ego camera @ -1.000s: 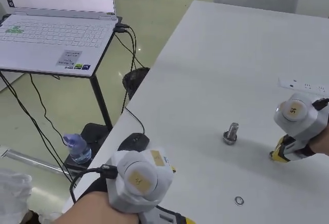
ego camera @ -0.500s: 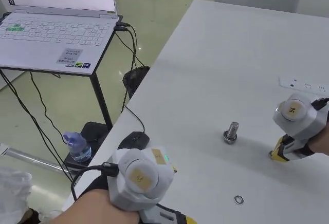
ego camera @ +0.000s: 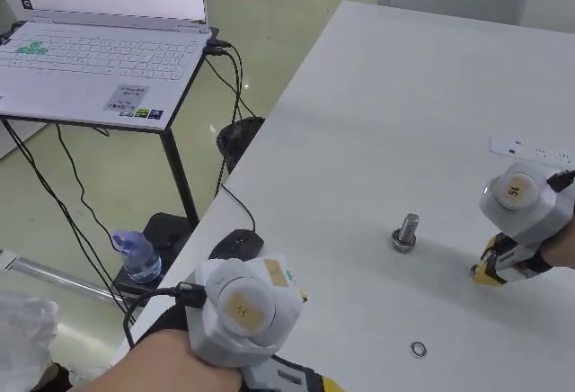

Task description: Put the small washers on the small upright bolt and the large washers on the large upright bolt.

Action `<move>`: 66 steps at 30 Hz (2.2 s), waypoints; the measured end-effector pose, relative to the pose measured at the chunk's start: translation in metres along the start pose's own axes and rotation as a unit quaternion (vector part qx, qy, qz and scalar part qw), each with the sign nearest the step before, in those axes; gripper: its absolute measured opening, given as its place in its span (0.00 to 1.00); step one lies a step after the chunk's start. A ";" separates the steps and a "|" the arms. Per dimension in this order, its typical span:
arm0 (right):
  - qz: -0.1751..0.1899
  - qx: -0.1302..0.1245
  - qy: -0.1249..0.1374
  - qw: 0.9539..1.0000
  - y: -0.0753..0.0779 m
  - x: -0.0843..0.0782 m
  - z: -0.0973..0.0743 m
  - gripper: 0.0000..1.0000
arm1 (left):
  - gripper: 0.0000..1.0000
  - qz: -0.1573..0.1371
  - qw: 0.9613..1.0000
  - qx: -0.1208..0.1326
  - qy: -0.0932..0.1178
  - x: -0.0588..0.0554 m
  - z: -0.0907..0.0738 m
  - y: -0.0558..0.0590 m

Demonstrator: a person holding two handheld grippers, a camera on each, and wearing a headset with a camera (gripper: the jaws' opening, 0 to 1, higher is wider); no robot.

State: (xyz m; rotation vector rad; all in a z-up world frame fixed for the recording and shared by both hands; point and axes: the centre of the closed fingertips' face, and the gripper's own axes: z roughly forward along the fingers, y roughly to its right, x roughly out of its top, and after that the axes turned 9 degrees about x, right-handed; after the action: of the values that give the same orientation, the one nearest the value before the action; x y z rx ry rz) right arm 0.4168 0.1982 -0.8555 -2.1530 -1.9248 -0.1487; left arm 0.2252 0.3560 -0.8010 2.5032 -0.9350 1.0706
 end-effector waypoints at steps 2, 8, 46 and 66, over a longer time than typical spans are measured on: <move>0.001 0.000 0.003 1.000 0.001 0.001 -0.002 0.26 | 0.66 0.001 1.000 0.000 0.001 0.001 0.000 0.001; -0.015 -0.001 0.010 1.000 0.001 0.007 -0.009 0.30 | 0.66 0.002 1.000 0.000 0.006 0.007 0.000 0.001; -0.126 0.034 0.031 0.991 -0.102 0.045 -0.021 0.30 | 0.69 0.017 0.999 0.014 0.025 0.014 -0.021 0.013; -0.119 0.053 0.032 0.991 -0.137 0.040 0.010 0.29 | 0.68 0.028 0.999 0.015 0.034 0.017 -0.024 0.012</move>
State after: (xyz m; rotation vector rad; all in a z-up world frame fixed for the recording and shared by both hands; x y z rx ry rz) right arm 0.2857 0.2525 -0.8394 -1.8258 -2.0954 -0.1530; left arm 0.2130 0.3501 -0.7727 2.4607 -0.9819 1.1878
